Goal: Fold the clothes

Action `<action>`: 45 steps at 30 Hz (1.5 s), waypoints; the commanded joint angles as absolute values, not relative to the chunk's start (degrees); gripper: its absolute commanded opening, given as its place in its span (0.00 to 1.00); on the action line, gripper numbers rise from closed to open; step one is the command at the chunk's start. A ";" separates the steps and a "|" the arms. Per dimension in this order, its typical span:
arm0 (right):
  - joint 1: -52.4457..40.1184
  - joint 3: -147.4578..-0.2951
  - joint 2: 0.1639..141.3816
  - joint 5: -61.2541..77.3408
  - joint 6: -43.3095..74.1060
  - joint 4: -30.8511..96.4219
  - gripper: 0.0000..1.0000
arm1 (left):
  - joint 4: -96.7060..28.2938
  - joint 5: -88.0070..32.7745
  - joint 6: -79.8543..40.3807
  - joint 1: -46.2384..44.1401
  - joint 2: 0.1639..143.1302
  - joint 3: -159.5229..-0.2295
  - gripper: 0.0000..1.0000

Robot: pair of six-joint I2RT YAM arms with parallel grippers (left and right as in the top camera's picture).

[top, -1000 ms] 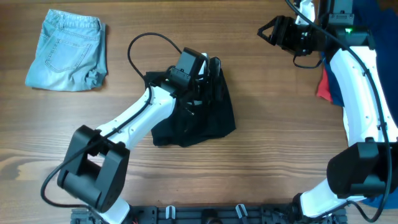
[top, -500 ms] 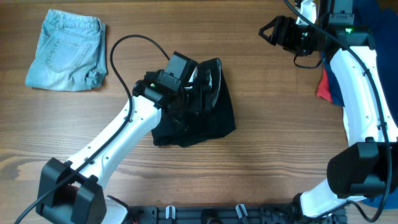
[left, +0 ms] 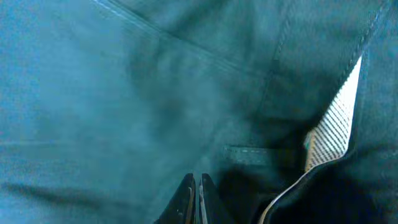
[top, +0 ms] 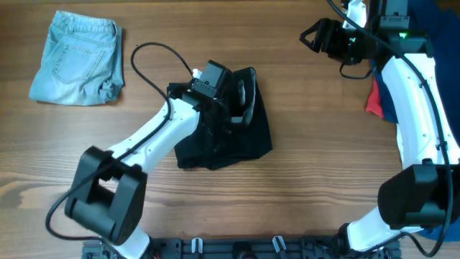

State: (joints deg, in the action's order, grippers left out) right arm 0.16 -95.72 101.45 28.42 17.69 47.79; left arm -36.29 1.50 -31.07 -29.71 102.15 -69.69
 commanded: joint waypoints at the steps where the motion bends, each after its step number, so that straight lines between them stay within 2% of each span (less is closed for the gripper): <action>1: 0.03 -95.50 102.06 27.68 16.53 47.81 0.75 | -33.30 -6.94 -32.38 -32.88 104.18 -70.08 0.04; 10: 0.03 -95.13 102.54 26.35 16.51 47.86 0.78 | -31.79 -1.85 -33.01 -42.46 105.56 -69.76 0.04; 18: 0.03 -95.13 102.54 26.35 16.49 48.29 0.78 | -28.75 -1.39 -35.64 -44.27 111.70 -69.54 0.07; 20: 0.03 -95.13 102.54 26.33 16.47 48.47 0.78 | -28.51 -1.39 -35.62 -43.53 112.20 -69.54 0.10; 23: 0.03 -95.13 102.54 26.33 16.25 48.56 0.78 | -30.63 0.71 -34.92 -41.25 112.18 -69.54 0.21; 28: 0.03 -95.13 102.54 26.33 16.25 48.51 0.78 | -38.44 7.68 -34.70 -34.98 112.18 -69.54 0.24; 36: 0.03 -95.13 102.54 26.33 16.29 48.51 0.78 | -38.02 12.95 -16.86 -24.73 112.18 -69.71 0.31; 38: 0.03 -95.13 102.54 26.35 16.25 48.49 0.79 | -39.66 13.04 -16.67 -22.09 111.66 -72.42 0.42; 40: 0.03 -95.13 102.54 26.35 16.25 48.40 0.79 | -43.07 11.66 -16.69 -20.71 110.65 -76.12 0.47; 41: 0.03 -95.13 102.54 26.35 16.25 48.25 0.79 | -45.10 10.94 -16.69 -20.34 109.95 -78.56 0.53; 45: 0.03 -95.13 102.54 26.35 16.25 47.90 0.79 | -47.90 8.32 -16.71 -20.80 107.83 -85.82 0.86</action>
